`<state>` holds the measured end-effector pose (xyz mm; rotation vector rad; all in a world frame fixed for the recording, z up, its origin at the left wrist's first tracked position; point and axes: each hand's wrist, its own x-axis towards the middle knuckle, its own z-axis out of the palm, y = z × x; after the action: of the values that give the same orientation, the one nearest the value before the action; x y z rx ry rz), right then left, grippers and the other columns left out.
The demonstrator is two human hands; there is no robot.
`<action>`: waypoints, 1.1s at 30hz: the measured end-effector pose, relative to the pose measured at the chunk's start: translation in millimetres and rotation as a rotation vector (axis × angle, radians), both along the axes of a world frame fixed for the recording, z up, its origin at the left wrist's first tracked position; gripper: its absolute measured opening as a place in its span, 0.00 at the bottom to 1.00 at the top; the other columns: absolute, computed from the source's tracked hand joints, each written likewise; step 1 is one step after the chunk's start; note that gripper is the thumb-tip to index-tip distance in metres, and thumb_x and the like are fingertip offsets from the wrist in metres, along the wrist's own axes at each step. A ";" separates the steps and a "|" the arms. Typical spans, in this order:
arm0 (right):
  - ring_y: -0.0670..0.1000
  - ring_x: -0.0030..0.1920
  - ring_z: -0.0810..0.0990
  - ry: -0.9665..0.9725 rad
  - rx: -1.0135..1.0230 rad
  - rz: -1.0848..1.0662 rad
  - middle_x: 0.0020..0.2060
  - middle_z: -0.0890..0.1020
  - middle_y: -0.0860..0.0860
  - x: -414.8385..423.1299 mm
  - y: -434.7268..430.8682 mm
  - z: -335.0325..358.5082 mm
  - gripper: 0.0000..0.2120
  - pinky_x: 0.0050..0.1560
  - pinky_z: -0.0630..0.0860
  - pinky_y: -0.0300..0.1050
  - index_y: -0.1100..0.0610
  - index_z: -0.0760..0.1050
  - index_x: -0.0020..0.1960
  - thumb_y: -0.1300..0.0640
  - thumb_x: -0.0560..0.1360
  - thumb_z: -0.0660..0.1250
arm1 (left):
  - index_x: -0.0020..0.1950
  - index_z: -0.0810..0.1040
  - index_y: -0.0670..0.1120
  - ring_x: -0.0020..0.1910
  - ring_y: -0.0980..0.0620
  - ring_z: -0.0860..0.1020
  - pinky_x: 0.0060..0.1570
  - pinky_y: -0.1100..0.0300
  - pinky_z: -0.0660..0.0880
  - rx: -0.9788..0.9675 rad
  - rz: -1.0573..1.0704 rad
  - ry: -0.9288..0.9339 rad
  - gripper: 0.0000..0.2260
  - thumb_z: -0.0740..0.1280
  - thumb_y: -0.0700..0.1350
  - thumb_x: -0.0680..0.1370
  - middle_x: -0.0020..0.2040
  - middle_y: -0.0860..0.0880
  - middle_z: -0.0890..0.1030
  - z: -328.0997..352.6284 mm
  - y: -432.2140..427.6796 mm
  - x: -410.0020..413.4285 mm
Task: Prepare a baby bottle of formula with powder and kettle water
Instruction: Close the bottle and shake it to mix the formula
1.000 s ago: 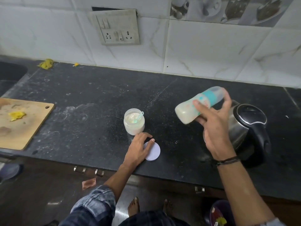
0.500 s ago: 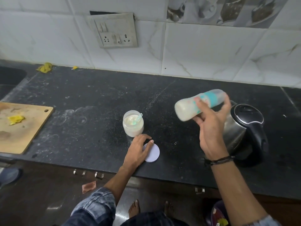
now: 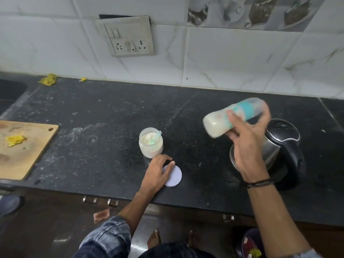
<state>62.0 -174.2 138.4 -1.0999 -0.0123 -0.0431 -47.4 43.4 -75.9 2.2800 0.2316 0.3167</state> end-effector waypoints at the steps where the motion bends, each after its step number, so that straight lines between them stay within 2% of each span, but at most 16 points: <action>1: 0.53 0.60 0.86 -0.009 -0.035 0.042 0.58 0.86 0.49 -1.2 -0.6 -2.0 0.42 0.52 0.85 0.53 0.43 0.61 0.76 0.64 0.72 0.80 | 0.57 0.78 0.55 0.59 0.61 0.73 0.60 0.63 0.69 0.000 -0.003 -0.004 0.12 0.60 0.61 0.84 0.56 0.60 0.77 0.0 0.5 -0.1; 3: 0.53 0.61 0.85 -0.008 0.030 -0.009 0.57 0.86 0.45 -4.0 0.0 -0.3 0.42 0.51 0.85 0.52 0.43 0.61 0.75 0.61 0.70 0.81 | 0.57 0.78 0.56 0.60 0.62 0.73 0.60 0.63 0.69 -0.005 -0.009 -0.002 0.12 0.60 0.61 0.84 0.56 0.61 0.77 0.6 0.9 1.0; 5: 0.54 0.64 0.83 0.008 0.148 -0.136 0.65 0.81 0.50 -3.4 2.8 2.0 0.42 0.52 0.84 0.54 0.45 0.60 0.75 0.57 0.70 0.81 | 0.57 0.78 0.56 0.59 0.61 0.73 0.60 0.63 0.69 -0.007 -0.004 -0.005 0.12 0.60 0.60 0.84 0.56 0.61 0.77 1.5 -0.2 1.5; 7: 0.55 0.64 0.83 0.019 0.094 -0.137 0.66 0.79 0.52 -4.5 7.0 2.4 0.41 0.50 0.84 0.54 0.47 0.59 0.76 0.58 0.72 0.80 | 0.56 0.78 0.56 0.59 0.61 0.73 0.60 0.64 0.69 -0.006 -0.002 -0.006 0.11 0.60 0.60 0.84 0.55 0.61 0.77 1.5 -0.6 0.6; 9: 0.54 0.62 0.85 0.022 -0.022 -0.040 0.63 0.81 0.53 -4.6 5.6 -0.6 0.42 0.49 0.85 0.51 0.46 0.59 0.78 0.63 0.73 0.79 | 0.56 0.77 0.57 0.59 0.62 0.73 0.60 0.64 0.69 -0.005 -0.006 -0.010 0.11 0.59 0.60 0.84 0.55 0.62 0.77 0.9 0.2 -0.4; 13: 0.55 0.66 0.82 -0.007 0.109 -0.141 0.69 0.77 0.55 0.2 1.6 6.2 0.45 0.50 0.85 0.52 0.47 0.58 0.77 0.58 0.69 0.81 | 0.56 0.77 0.58 0.59 0.61 0.73 0.60 0.62 0.70 -0.008 -0.005 -0.007 0.10 0.59 0.60 0.84 0.55 0.62 0.77 2.7 0.0 1.3; 14: 0.56 0.66 0.82 0.003 0.102 -0.134 0.68 0.77 0.55 1.0 2.9 6.5 0.43 0.49 0.85 0.52 0.47 0.59 0.76 0.59 0.71 0.81 | 0.56 0.77 0.58 0.59 0.61 0.74 0.60 0.60 0.71 -0.007 -0.002 -0.005 0.11 0.59 0.60 0.84 0.55 0.62 0.77 2.2 -0.3 1.6; 16: 0.55 0.62 0.85 0.022 -0.023 0.000 0.61 0.83 0.51 -0.9 5.8 1.2 0.40 0.47 0.85 0.51 0.47 0.61 0.76 0.64 0.73 0.79 | 0.57 0.77 0.57 0.59 0.60 0.74 0.60 0.58 0.72 -0.006 -0.005 -0.003 0.11 0.59 0.60 0.84 0.56 0.61 0.77 0.6 -0.3 0.9; 18: 0.54 0.59 0.86 0.012 -0.053 0.046 0.57 0.85 0.48 -5.5 6.1 -3.2 0.41 0.48 0.85 0.50 0.45 0.62 0.76 0.63 0.71 0.80 | 0.57 0.77 0.57 0.59 0.59 0.74 0.61 0.57 0.72 -0.013 -0.011 0.000 0.11 0.59 0.60 0.84 0.56 0.61 0.77 0.3 -0.6 0.4; 21: 0.53 0.64 0.84 0.045 0.125 -0.109 0.65 0.81 0.51 -5.0 5.4 -3.6 0.44 0.51 0.84 0.54 0.46 0.60 0.75 0.56 0.68 0.82 | 0.57 0.77 0.56 0.59 0.59 0.74 0.61 0.56 0.72 -0.015 -0.004 0.009 0.11 0.59 0.60 0.84 0.56 0.60 0.77 2.7 -1.2 0.7; 22: 0.54 0.64 0.84 0.055 0.126 -0.109 0.66 0.80 0.52 -4.4 5.8 -3.2 0.44 0.52 0.84 0.55 0.46 0.60 0.75 0.55 0.68 0.82 | 0.57 0.77 0.56 0.59 0.59 0.74 0.61 0.55 0.72 -0.013 0.000 0.010 0.12 0.59 0.60 0.84 0.56 0.60 0.78 3.0 -1.3 0.5; 25: 0.54 0.61 0.85 0.050 -0.035 0.017 0.64 0.81 0.54 -7.6 4.0 -6.1 0.44 0.50 0.85 0.52 0.46 0.62 0.77 0.61 0.70 0.81 | 0.57 0.78 0.56 0.59 0.59 0.74 0.61 0.56 0.72 -0.014 -0.006 0.008 0.12 0.59 0.60 0.84 0.56 0.60 0.77 3.6 0.0 -0.5; 29: 0.55 0.66 0.83 0.030 0.128 -0.133 0.70 0.76 0.56 -5.0 0.0 1.0 0.42 0.51 0.85 0.54 0.46 0.61 0.75 0.56 0.69 0.82 | 0.57 0.77 0.55 0.59 0.59 0.74 0.61 0.56 0.72 -0.022 -0.008 0.014 0.11 0.60 0.59 0.84 0.56 0.60 0.77 5.2 -1.9 0.2; 31: 0.56 0.64 0.84 0.045 0.038 -0.074 0.67 0.79 0.55 -4.3 1.0 3.0 0.39 0.50 0.85 0.53 0.46 0.62 0.74 0.60 0.72 0.80 | 0.57 0.78 0.55 0.59 0.59 0.74 0.61 0.56 0.72 -0.021 -0.008 0.018 0.10 0.60 0.58 0.85 0.56 0.59 0.78 5.0 -1.3 -0.4; 33: 0.56 0.60 0.86 0.026 -0.094 0.041 0.58 0.85 0.50 -5.0 -1.4 -0.6 0.40 0.48 0.85 0.52 0.46 0.62 0.75 0.65 0.73 0.79 | 0.57 0.78 0.55 0.59 0.59 0.74 0.61 0.56 0.72 -0.023 -0.012 0.014 0.11 0.60 0.59 0.84 0.56 0.59 0.78 4.9 -0.3 -1.1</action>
<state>57.0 -175.6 137.8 -1.1934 -0.0130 0.0085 -48.6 43.2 -71.0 2.2606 0.2278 0.2903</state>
